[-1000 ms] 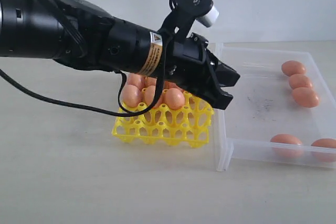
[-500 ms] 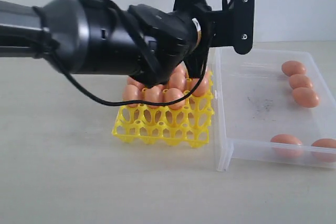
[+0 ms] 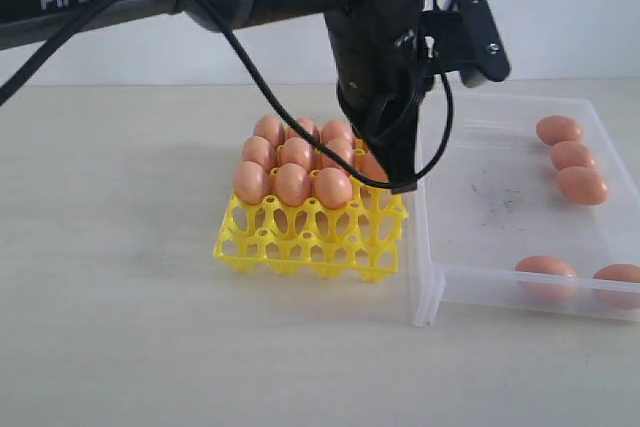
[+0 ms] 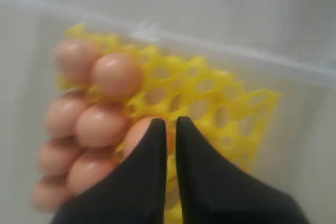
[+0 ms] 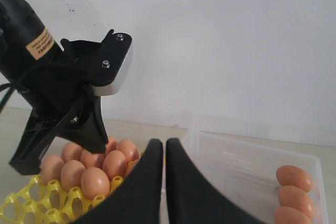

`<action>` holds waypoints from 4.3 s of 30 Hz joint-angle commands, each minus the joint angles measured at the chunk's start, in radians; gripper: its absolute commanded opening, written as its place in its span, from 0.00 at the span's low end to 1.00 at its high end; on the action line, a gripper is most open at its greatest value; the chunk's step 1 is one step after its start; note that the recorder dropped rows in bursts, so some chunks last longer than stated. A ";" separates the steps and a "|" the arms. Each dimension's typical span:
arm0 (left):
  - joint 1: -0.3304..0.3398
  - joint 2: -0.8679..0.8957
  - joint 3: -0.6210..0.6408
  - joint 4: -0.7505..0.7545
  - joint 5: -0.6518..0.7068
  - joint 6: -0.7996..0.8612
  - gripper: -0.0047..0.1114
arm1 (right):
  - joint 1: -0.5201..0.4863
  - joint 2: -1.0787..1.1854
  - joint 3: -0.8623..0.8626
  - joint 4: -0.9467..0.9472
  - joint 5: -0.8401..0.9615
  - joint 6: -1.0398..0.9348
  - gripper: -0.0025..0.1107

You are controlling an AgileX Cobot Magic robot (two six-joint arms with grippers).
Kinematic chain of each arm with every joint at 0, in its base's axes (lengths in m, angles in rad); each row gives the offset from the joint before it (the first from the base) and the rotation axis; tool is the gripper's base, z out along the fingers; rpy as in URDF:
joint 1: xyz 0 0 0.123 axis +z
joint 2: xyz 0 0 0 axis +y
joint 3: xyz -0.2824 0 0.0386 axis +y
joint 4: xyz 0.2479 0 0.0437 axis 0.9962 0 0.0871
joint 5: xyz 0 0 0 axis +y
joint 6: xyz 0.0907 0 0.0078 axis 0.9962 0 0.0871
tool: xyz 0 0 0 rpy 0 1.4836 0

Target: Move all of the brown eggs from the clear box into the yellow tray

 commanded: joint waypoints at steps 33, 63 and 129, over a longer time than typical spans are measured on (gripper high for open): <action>-0.041 0.325 -0.254 -0.562 -0.193 0.711 0.07 | 0.000 -0.003 0.005 0.002 0.002 -0.001 0.02; 0.024 -0.036 -0.166 -0.121 -0.423 -0.176 0.07 | 0.000 -0.003 0.005 0.002 0.002 -0.001 0.02; 0.229 -2.032 1.703 -0.415 -0.539 -0.234 0.07 | 0.000 -0.011 0.005 0.016 -0.344 0.185 0.02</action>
